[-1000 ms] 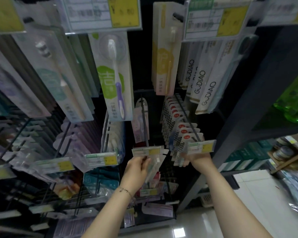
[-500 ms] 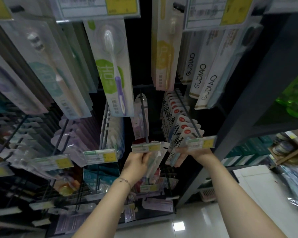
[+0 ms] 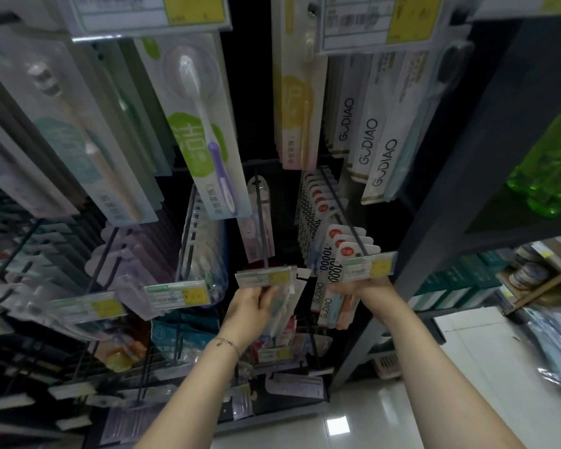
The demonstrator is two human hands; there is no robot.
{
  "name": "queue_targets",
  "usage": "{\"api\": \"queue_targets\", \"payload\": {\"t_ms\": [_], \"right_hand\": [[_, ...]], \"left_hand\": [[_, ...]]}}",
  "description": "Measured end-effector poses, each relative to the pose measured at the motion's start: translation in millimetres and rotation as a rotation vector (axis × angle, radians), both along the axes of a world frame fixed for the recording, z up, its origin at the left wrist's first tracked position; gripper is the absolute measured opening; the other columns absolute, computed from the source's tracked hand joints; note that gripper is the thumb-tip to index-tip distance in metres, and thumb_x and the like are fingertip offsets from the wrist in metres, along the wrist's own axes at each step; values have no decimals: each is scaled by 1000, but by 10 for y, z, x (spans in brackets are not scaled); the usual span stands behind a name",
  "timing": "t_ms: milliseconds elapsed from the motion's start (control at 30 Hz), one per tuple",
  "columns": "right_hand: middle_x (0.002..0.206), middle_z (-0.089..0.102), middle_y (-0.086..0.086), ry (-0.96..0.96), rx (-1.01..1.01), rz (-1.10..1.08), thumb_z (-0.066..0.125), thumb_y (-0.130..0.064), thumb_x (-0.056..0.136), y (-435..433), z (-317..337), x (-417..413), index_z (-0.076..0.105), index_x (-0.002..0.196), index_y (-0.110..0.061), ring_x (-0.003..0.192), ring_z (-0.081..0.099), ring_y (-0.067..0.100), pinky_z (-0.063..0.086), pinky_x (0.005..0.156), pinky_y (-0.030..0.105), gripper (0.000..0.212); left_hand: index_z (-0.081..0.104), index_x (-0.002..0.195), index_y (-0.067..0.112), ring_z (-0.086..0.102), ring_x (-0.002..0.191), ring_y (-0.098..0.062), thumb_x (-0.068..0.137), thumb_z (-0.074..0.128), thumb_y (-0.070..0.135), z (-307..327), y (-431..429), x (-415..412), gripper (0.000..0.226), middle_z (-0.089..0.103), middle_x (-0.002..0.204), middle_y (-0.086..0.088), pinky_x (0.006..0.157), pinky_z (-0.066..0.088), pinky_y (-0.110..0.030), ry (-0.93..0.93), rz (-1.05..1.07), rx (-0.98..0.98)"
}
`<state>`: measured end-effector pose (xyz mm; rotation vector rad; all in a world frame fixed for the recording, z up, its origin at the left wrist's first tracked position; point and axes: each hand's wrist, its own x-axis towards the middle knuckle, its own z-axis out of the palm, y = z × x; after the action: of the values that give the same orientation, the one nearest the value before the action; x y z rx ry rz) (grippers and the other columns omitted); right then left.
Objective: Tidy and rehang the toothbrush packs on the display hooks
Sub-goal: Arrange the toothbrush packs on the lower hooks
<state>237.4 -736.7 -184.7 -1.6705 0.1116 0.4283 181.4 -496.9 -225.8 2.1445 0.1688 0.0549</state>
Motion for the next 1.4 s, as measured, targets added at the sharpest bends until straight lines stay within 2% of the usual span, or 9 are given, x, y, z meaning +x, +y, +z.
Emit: {"api": "queue_targets", "payload": {"t_ms": [100,200,333,600,900,1033,1133,1267,1400], "right_hand": [[109,74,-2,-14,23,-11,90,-8,61,-42,-29,-56,66,112,-20,104,69,16,53,95,40,58],[100,75,-3,-59,25,-17,84,6,65,-80,-50,-93,65,106,-18,97,71,15,56,87,34,51],[100,76,-1,-99,3,4,84,7,65,-154,-73,-121,65,106,-17,96,72,17,56,87,38,52],[101,76,-1,-97,-11,33,88,-2,58,-287,-106,-213,63,113,-19,99,71,19,56,90,43,62],[101,76,0,-139,45,61,77,15,68,-293,-19,-345,64,111,-18,96,72,18,57,77,30,56],[96,77,-1,-136,47,79,73,19,71,-299,35,-371,64,106,-18,93,73,17,57,72,26,52],[91,77,-2,-119,38,93,73,21,70,-344,39,-402,61,104,-18,91,73,17,58,72,27,52],[90,77,-1,-82,26,113,73,21,69,-425,34,-460,59,103,-15,88,73,15,59,71,27,51],[102,76,2,-71,-14,142,78,15,67,-398,28,-478,59,110,-15,99,71,20,57,85,38,55]], "left_hand": [[69,113,16,63,103,-12,102,55,27,-5,-26,-44,20,69,108,5,92,48,-25,-22,47,9],[67,105,14,65,86,-18,102,54,31,-26,-39,-97,21,68,91,-1,83,56,-39,-8,114,-19],[63,101,15,62,76,-19,102,53,31,-36,-47,-163,18,64,82,-4,75,55,-45,-34,97,-19],[53,92,35,63,82,-9,103,52,28,-44,-114,-239,14,65,89,4,74,52,-26,-84,64,-79],[56,105,21,63,96,-12,104,48,25,-52,-183,-224,9,66,105,-1,86,53,-34,-107,90,-87],[49,102,20,67,88,-19,104,49,22,-19,-243,-208,3,64,92,0,80,56,-38,-95,75,-58],[38,99,30,66,77,-19,103,51,18,-16,-288,-210,17,63,86,0,74,56,-42,-102,46,-21],[59,118,28,58,97,-6,103,46,11,-15,-343,-218,26,57,110,10,93,49,-25,-134,-122,31],[65,105,33,60,97,-3,98,47,1,-4,-444,-197,37,57,105,13,90,53,-31,-179,-224,70]]}}
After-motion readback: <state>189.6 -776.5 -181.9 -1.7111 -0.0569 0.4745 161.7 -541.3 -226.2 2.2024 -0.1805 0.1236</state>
